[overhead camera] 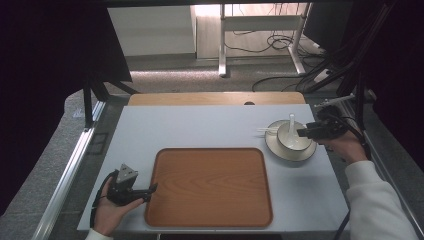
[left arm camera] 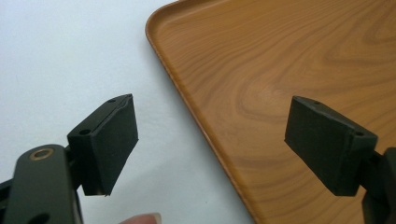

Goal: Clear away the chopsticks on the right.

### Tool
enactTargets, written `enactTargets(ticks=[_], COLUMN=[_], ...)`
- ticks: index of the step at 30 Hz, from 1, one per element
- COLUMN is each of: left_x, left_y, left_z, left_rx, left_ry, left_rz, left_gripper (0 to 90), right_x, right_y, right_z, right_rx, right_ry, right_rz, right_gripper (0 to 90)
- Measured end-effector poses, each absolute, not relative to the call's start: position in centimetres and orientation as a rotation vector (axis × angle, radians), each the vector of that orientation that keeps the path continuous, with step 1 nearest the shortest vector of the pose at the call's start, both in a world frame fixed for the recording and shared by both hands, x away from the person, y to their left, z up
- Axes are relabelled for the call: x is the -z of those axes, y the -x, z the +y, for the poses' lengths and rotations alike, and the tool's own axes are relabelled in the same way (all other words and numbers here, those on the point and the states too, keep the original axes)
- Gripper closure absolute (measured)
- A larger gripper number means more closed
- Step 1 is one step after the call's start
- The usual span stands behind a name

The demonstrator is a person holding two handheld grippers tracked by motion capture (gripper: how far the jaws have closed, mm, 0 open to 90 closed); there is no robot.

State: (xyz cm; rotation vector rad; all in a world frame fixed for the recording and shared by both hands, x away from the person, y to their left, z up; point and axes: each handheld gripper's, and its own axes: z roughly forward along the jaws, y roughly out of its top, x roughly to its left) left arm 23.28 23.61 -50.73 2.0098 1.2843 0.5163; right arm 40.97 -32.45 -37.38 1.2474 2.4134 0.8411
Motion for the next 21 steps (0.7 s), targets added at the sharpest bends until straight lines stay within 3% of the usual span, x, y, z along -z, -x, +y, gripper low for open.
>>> enactTargets(ticks=[7,16,21], left_x=[50.8,50.9,50.9], left_y=[-23.3,-23.3,-23.4], left_z=[23.6,23.7,23.7], left_rx=[-0.513,-0.512,-0.513], left_ry=[-2.01,-2.012,-2.013], left_rz=[1.286,1.284,1.287], left_gripper=[16.8,17.1,17.3], right_x=[38.1,40.3,41.0], right_y=[-43.1,-46.4,-47.7], right_z=[-34.3,-36.1,-35.7], right_rx=[-0.769,-0.632,-0.611], right_ry=[-1.287,-1.387,-1.385], right_rz=[2.387,2.348,2.358], right_gripper=[63.8,88.6,89.6])
